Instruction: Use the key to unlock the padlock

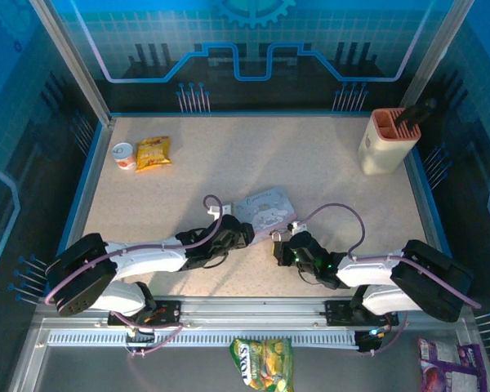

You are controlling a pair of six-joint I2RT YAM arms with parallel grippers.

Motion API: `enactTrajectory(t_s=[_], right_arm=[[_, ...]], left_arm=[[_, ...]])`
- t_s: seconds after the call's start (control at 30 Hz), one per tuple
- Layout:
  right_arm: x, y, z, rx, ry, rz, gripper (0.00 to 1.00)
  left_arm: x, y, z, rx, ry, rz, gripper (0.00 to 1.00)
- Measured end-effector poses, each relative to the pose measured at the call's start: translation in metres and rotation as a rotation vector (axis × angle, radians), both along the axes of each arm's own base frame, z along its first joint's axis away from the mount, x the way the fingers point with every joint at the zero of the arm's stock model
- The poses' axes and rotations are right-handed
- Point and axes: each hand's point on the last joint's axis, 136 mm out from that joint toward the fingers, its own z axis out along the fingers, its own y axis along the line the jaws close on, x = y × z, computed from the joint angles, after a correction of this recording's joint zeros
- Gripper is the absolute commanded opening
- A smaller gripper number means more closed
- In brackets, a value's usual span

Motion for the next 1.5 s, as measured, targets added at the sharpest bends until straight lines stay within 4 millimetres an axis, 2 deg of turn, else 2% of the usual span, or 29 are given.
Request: enactTrajectory(t_s=[0.17,0.37,0.73,1.17,1.5], right_arm=[[0.004,-0.004,0.0,0.018,0.012,-0.043,0.0],[0.007,-0.01,0.002,0.051,0.025,-0.082,0.0],[0.016,-0.008,0.008,0.141,0.075,-0.112,0.0],[0.021,-0.004,0.001,0.203,0.134,-0.163,0.0],[0.026,-0.003,0.004,0.256,0.153,-0.208,0.0]], left_arm=[[-0.001,-0.008,-0.001,0.0,-0.024,0.049,0.48],[-0.003,-0.008,0.0,-0.007,-0.032,0.089,0.48],[-0.011,-0.013,-0.001,-0.006,-0.027,0.105,0.49],[-0.014,-0.015,0.0,-0.008,-0.025,0.099,0.49],[-0.016,-0.016,-0.001,-0.018,-0.018,0.106,0.5]])
